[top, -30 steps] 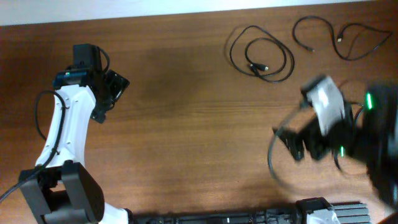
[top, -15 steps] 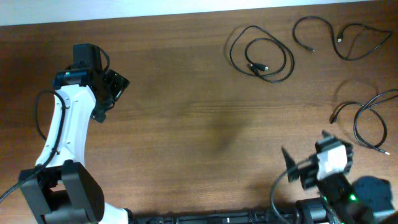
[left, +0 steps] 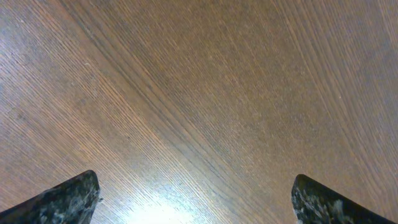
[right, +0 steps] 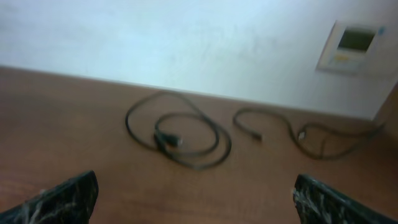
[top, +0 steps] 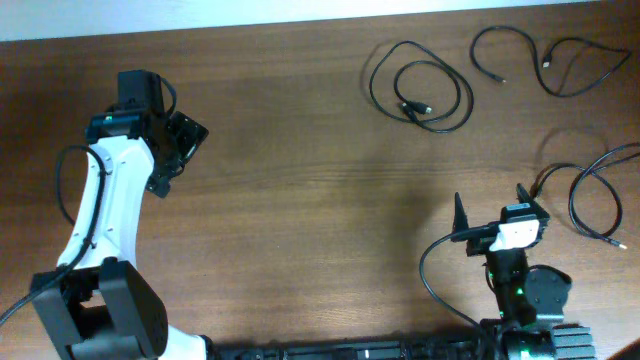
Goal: Untangle cables
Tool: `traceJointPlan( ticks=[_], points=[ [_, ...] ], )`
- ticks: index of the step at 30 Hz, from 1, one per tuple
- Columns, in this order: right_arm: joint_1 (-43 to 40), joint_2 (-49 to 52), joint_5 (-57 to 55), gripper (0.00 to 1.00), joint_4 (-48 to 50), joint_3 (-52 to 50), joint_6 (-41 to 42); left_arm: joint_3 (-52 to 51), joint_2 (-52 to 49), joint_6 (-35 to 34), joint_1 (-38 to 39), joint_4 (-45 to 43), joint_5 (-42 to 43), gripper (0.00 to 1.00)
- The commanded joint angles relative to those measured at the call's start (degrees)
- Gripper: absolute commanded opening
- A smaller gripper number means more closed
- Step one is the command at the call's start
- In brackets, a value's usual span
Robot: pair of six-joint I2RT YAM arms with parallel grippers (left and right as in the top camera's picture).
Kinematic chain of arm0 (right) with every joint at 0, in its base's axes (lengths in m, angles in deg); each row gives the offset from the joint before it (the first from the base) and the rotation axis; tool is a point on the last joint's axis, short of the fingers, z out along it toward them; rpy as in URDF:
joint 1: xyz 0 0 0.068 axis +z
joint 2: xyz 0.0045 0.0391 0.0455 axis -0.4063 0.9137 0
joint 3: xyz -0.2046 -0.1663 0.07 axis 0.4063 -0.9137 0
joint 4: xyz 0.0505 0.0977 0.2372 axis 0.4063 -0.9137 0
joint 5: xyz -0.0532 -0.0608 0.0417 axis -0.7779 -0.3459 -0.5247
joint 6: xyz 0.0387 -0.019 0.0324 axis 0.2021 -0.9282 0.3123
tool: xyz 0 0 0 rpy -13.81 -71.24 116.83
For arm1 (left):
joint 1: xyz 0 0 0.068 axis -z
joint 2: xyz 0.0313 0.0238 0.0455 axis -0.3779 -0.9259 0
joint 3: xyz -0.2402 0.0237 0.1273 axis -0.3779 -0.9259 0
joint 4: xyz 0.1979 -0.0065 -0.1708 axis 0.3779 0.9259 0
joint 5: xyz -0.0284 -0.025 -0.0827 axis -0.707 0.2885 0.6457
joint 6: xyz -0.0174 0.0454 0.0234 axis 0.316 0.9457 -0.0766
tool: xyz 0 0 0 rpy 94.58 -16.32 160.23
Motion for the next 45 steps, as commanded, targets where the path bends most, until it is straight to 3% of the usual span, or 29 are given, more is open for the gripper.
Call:
traceJointPlan(
  ticks=[1,14,16,18,21,22,24,26,31,33,35,40,45],
  points=[
    [-0.6,-0.5,-2.1,0.99,0.3,-1.9,2.9,0.2,-0.2,0.5,-0.1,0.1,-0.2,0.99],
    [-0.6,-0.5,-3.3,0.98,0.3,-1.9,2.9,0.3,-0.2,0.5,-0.1,0.1,-0.2,0.99],
    [-0.6,-0.5,-3.3,0.98,0.3,-1.9,2.9,0.3,-0.2,0.5,-0.1,-3.9,-0.7,0.99],
    [-0.6,-0.5,-3.3,0.99,0.3,-1.9,2.9,0.3,0.0,0.5,-0.1,-3.1,2.9,0.99],
    [-0.6,-0.5,-3.3,0.98,0.3,-1.9,2.9,0.3,1.4,15.6,0.5,-4.0,10.1,0.99],
    [-0.6,-0.5,-3.3,0.99,0.3,-1.9,2.9,0.2,5.2,23.4,1.5,-3.1,10.1,0.98],
    [-0.6,-0.5,-3.3,0.99,0.3,-1.9,2.9,-0.5,12.9,27.4,2.9,-3.0,9.9,0.98],
    [-0.6,-0.5,-3.3,0.98,0.3,-1.9,2.9,-3.2,22.1,28.7,4.0,-4.3,9.9,0.98],
    [-0.6,-0.5,-3.3,0.98,0.3,-1.9,2.9,-23.1,59.9,30.0,7.1,-6.3,9.9,0.99],
    [-0.6,-0.5,-3.3,0.98,0.3,-1.9,2.9,-26.0,70.3,30.1,7.1,-2.7,9.6,0.99],
    [-0.6,-0.5,-3.3,0.99,0.3,-1.9,2.9,-26.0,78.6,30.0,7.1,7.7,4.9,0.99],
    [-0.6,-0.5,-3.3,0.99,0.3,-1.9,2.9,-27.2,88.3,30.1,8.2,9.4,-1.9,0.99],
    [-0.6,-0.5,-3.3,0.99,0.3,-1.9,2.9,-40.9,96.8,35.8,8.0,-6.1,-2.2,0.99]
  ],
)
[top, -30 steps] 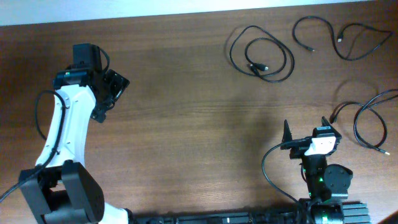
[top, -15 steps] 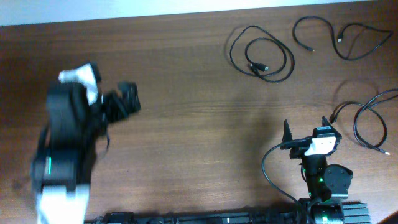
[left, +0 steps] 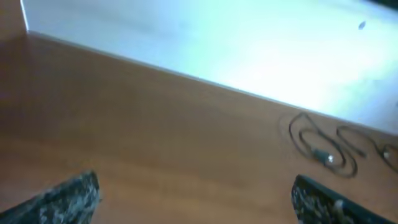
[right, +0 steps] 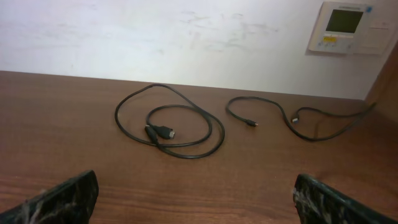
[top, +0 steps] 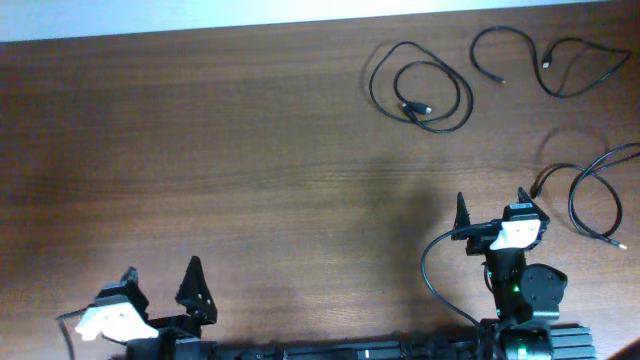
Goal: Untangle cables
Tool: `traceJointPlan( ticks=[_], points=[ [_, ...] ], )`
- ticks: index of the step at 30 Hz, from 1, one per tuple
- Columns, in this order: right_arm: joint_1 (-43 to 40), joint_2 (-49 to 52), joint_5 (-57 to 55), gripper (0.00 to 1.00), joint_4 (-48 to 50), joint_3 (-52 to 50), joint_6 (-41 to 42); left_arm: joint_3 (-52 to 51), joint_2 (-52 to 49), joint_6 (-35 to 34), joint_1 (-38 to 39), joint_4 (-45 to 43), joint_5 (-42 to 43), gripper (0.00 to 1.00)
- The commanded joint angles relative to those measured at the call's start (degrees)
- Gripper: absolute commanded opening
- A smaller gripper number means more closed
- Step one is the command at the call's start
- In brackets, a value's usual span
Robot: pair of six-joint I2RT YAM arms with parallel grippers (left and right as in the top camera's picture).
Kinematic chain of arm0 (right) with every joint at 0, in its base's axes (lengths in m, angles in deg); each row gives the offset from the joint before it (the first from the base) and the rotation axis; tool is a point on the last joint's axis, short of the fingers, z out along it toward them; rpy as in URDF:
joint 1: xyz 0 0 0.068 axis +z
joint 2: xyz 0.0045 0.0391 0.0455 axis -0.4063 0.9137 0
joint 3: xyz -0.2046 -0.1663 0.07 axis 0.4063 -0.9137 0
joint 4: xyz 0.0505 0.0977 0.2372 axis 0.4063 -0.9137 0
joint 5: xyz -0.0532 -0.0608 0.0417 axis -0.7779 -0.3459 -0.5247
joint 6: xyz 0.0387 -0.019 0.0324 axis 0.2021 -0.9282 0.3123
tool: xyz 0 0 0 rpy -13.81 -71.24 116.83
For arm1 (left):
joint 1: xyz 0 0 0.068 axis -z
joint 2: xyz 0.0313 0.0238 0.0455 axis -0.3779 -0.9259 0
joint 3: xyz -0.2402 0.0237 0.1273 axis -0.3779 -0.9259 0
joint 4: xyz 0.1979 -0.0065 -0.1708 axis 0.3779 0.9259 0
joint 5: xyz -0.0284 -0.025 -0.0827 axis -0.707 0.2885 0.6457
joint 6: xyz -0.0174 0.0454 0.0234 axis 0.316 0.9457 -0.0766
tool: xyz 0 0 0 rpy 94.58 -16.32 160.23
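Note:
Three black cables lie apart on the brown table. A coiled cable [top: 420, 88] [right: 168, 124] [left: 320, 146] sits at the back, right of centre. A thin cable [top: 545, 60] [right: 298, 118] curves beside it at the back right. The third cable [top: 595, 195] loops at the right edge. My left gripper [top: 162, 285] [left: 196, 199] is open at the near left edge, holding nothing. My right gripper [top: 491, 208] [right: 196, 199] is open near the front right, facing the coiled cable from well short of it.
A white wall runs along the table's far edge [right: 199, 84], with a wall control panel [right: 345, 28] at the right. The right arm's own black lead [top: 435, 270] loops by its base at the front.
My left arm was out over the far left of the table, gripper facing down at bare wood. It is now folded back at the near left edge, looking across the table. The right arm is unmoved.

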Motion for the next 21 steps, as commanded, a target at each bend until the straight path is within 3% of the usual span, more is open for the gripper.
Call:
traceJointPlan(
  ticks=[1,3,8,12,15,21],
  points=[
    [-0.4,-0.4,-0.5,0.99,-0.1,-0.5,0.3,-10.4,2.2,6.9,-0.1,-12.0,-1.2,0.99],
    [-0.4,-0.4,-0.5,0.98,-0.1,-0.5,0.3,-18.8,2.2,10.1,-0.1,-23.9,-1.2,0.99],
    [-0.4,-0.4,-0.5,0.99,-0.1,-0.5,0.3,-37.9,2.5,10.3,-0.5,-47.5,-1.0,0.99],
    [-0.4,-0.4,-0.5,0.98,-0.1,-0.5,0.3,-43.4,2.5,11.1,-0.5,-50.1,-0.9,0.98],
    [-0.4,-0.4,-0.5,0.98,-0.1,-0.5,0.3,-43.4,2.5,19.7,-1.8,-49.1,4.2,0.98],
    [-0.4,-0.4,-0.5,0.98,-0.1,-0.5,0.3,-43.4,2.5,19.7,-1.9,-49.1,3.6,0.99]
  ],
)
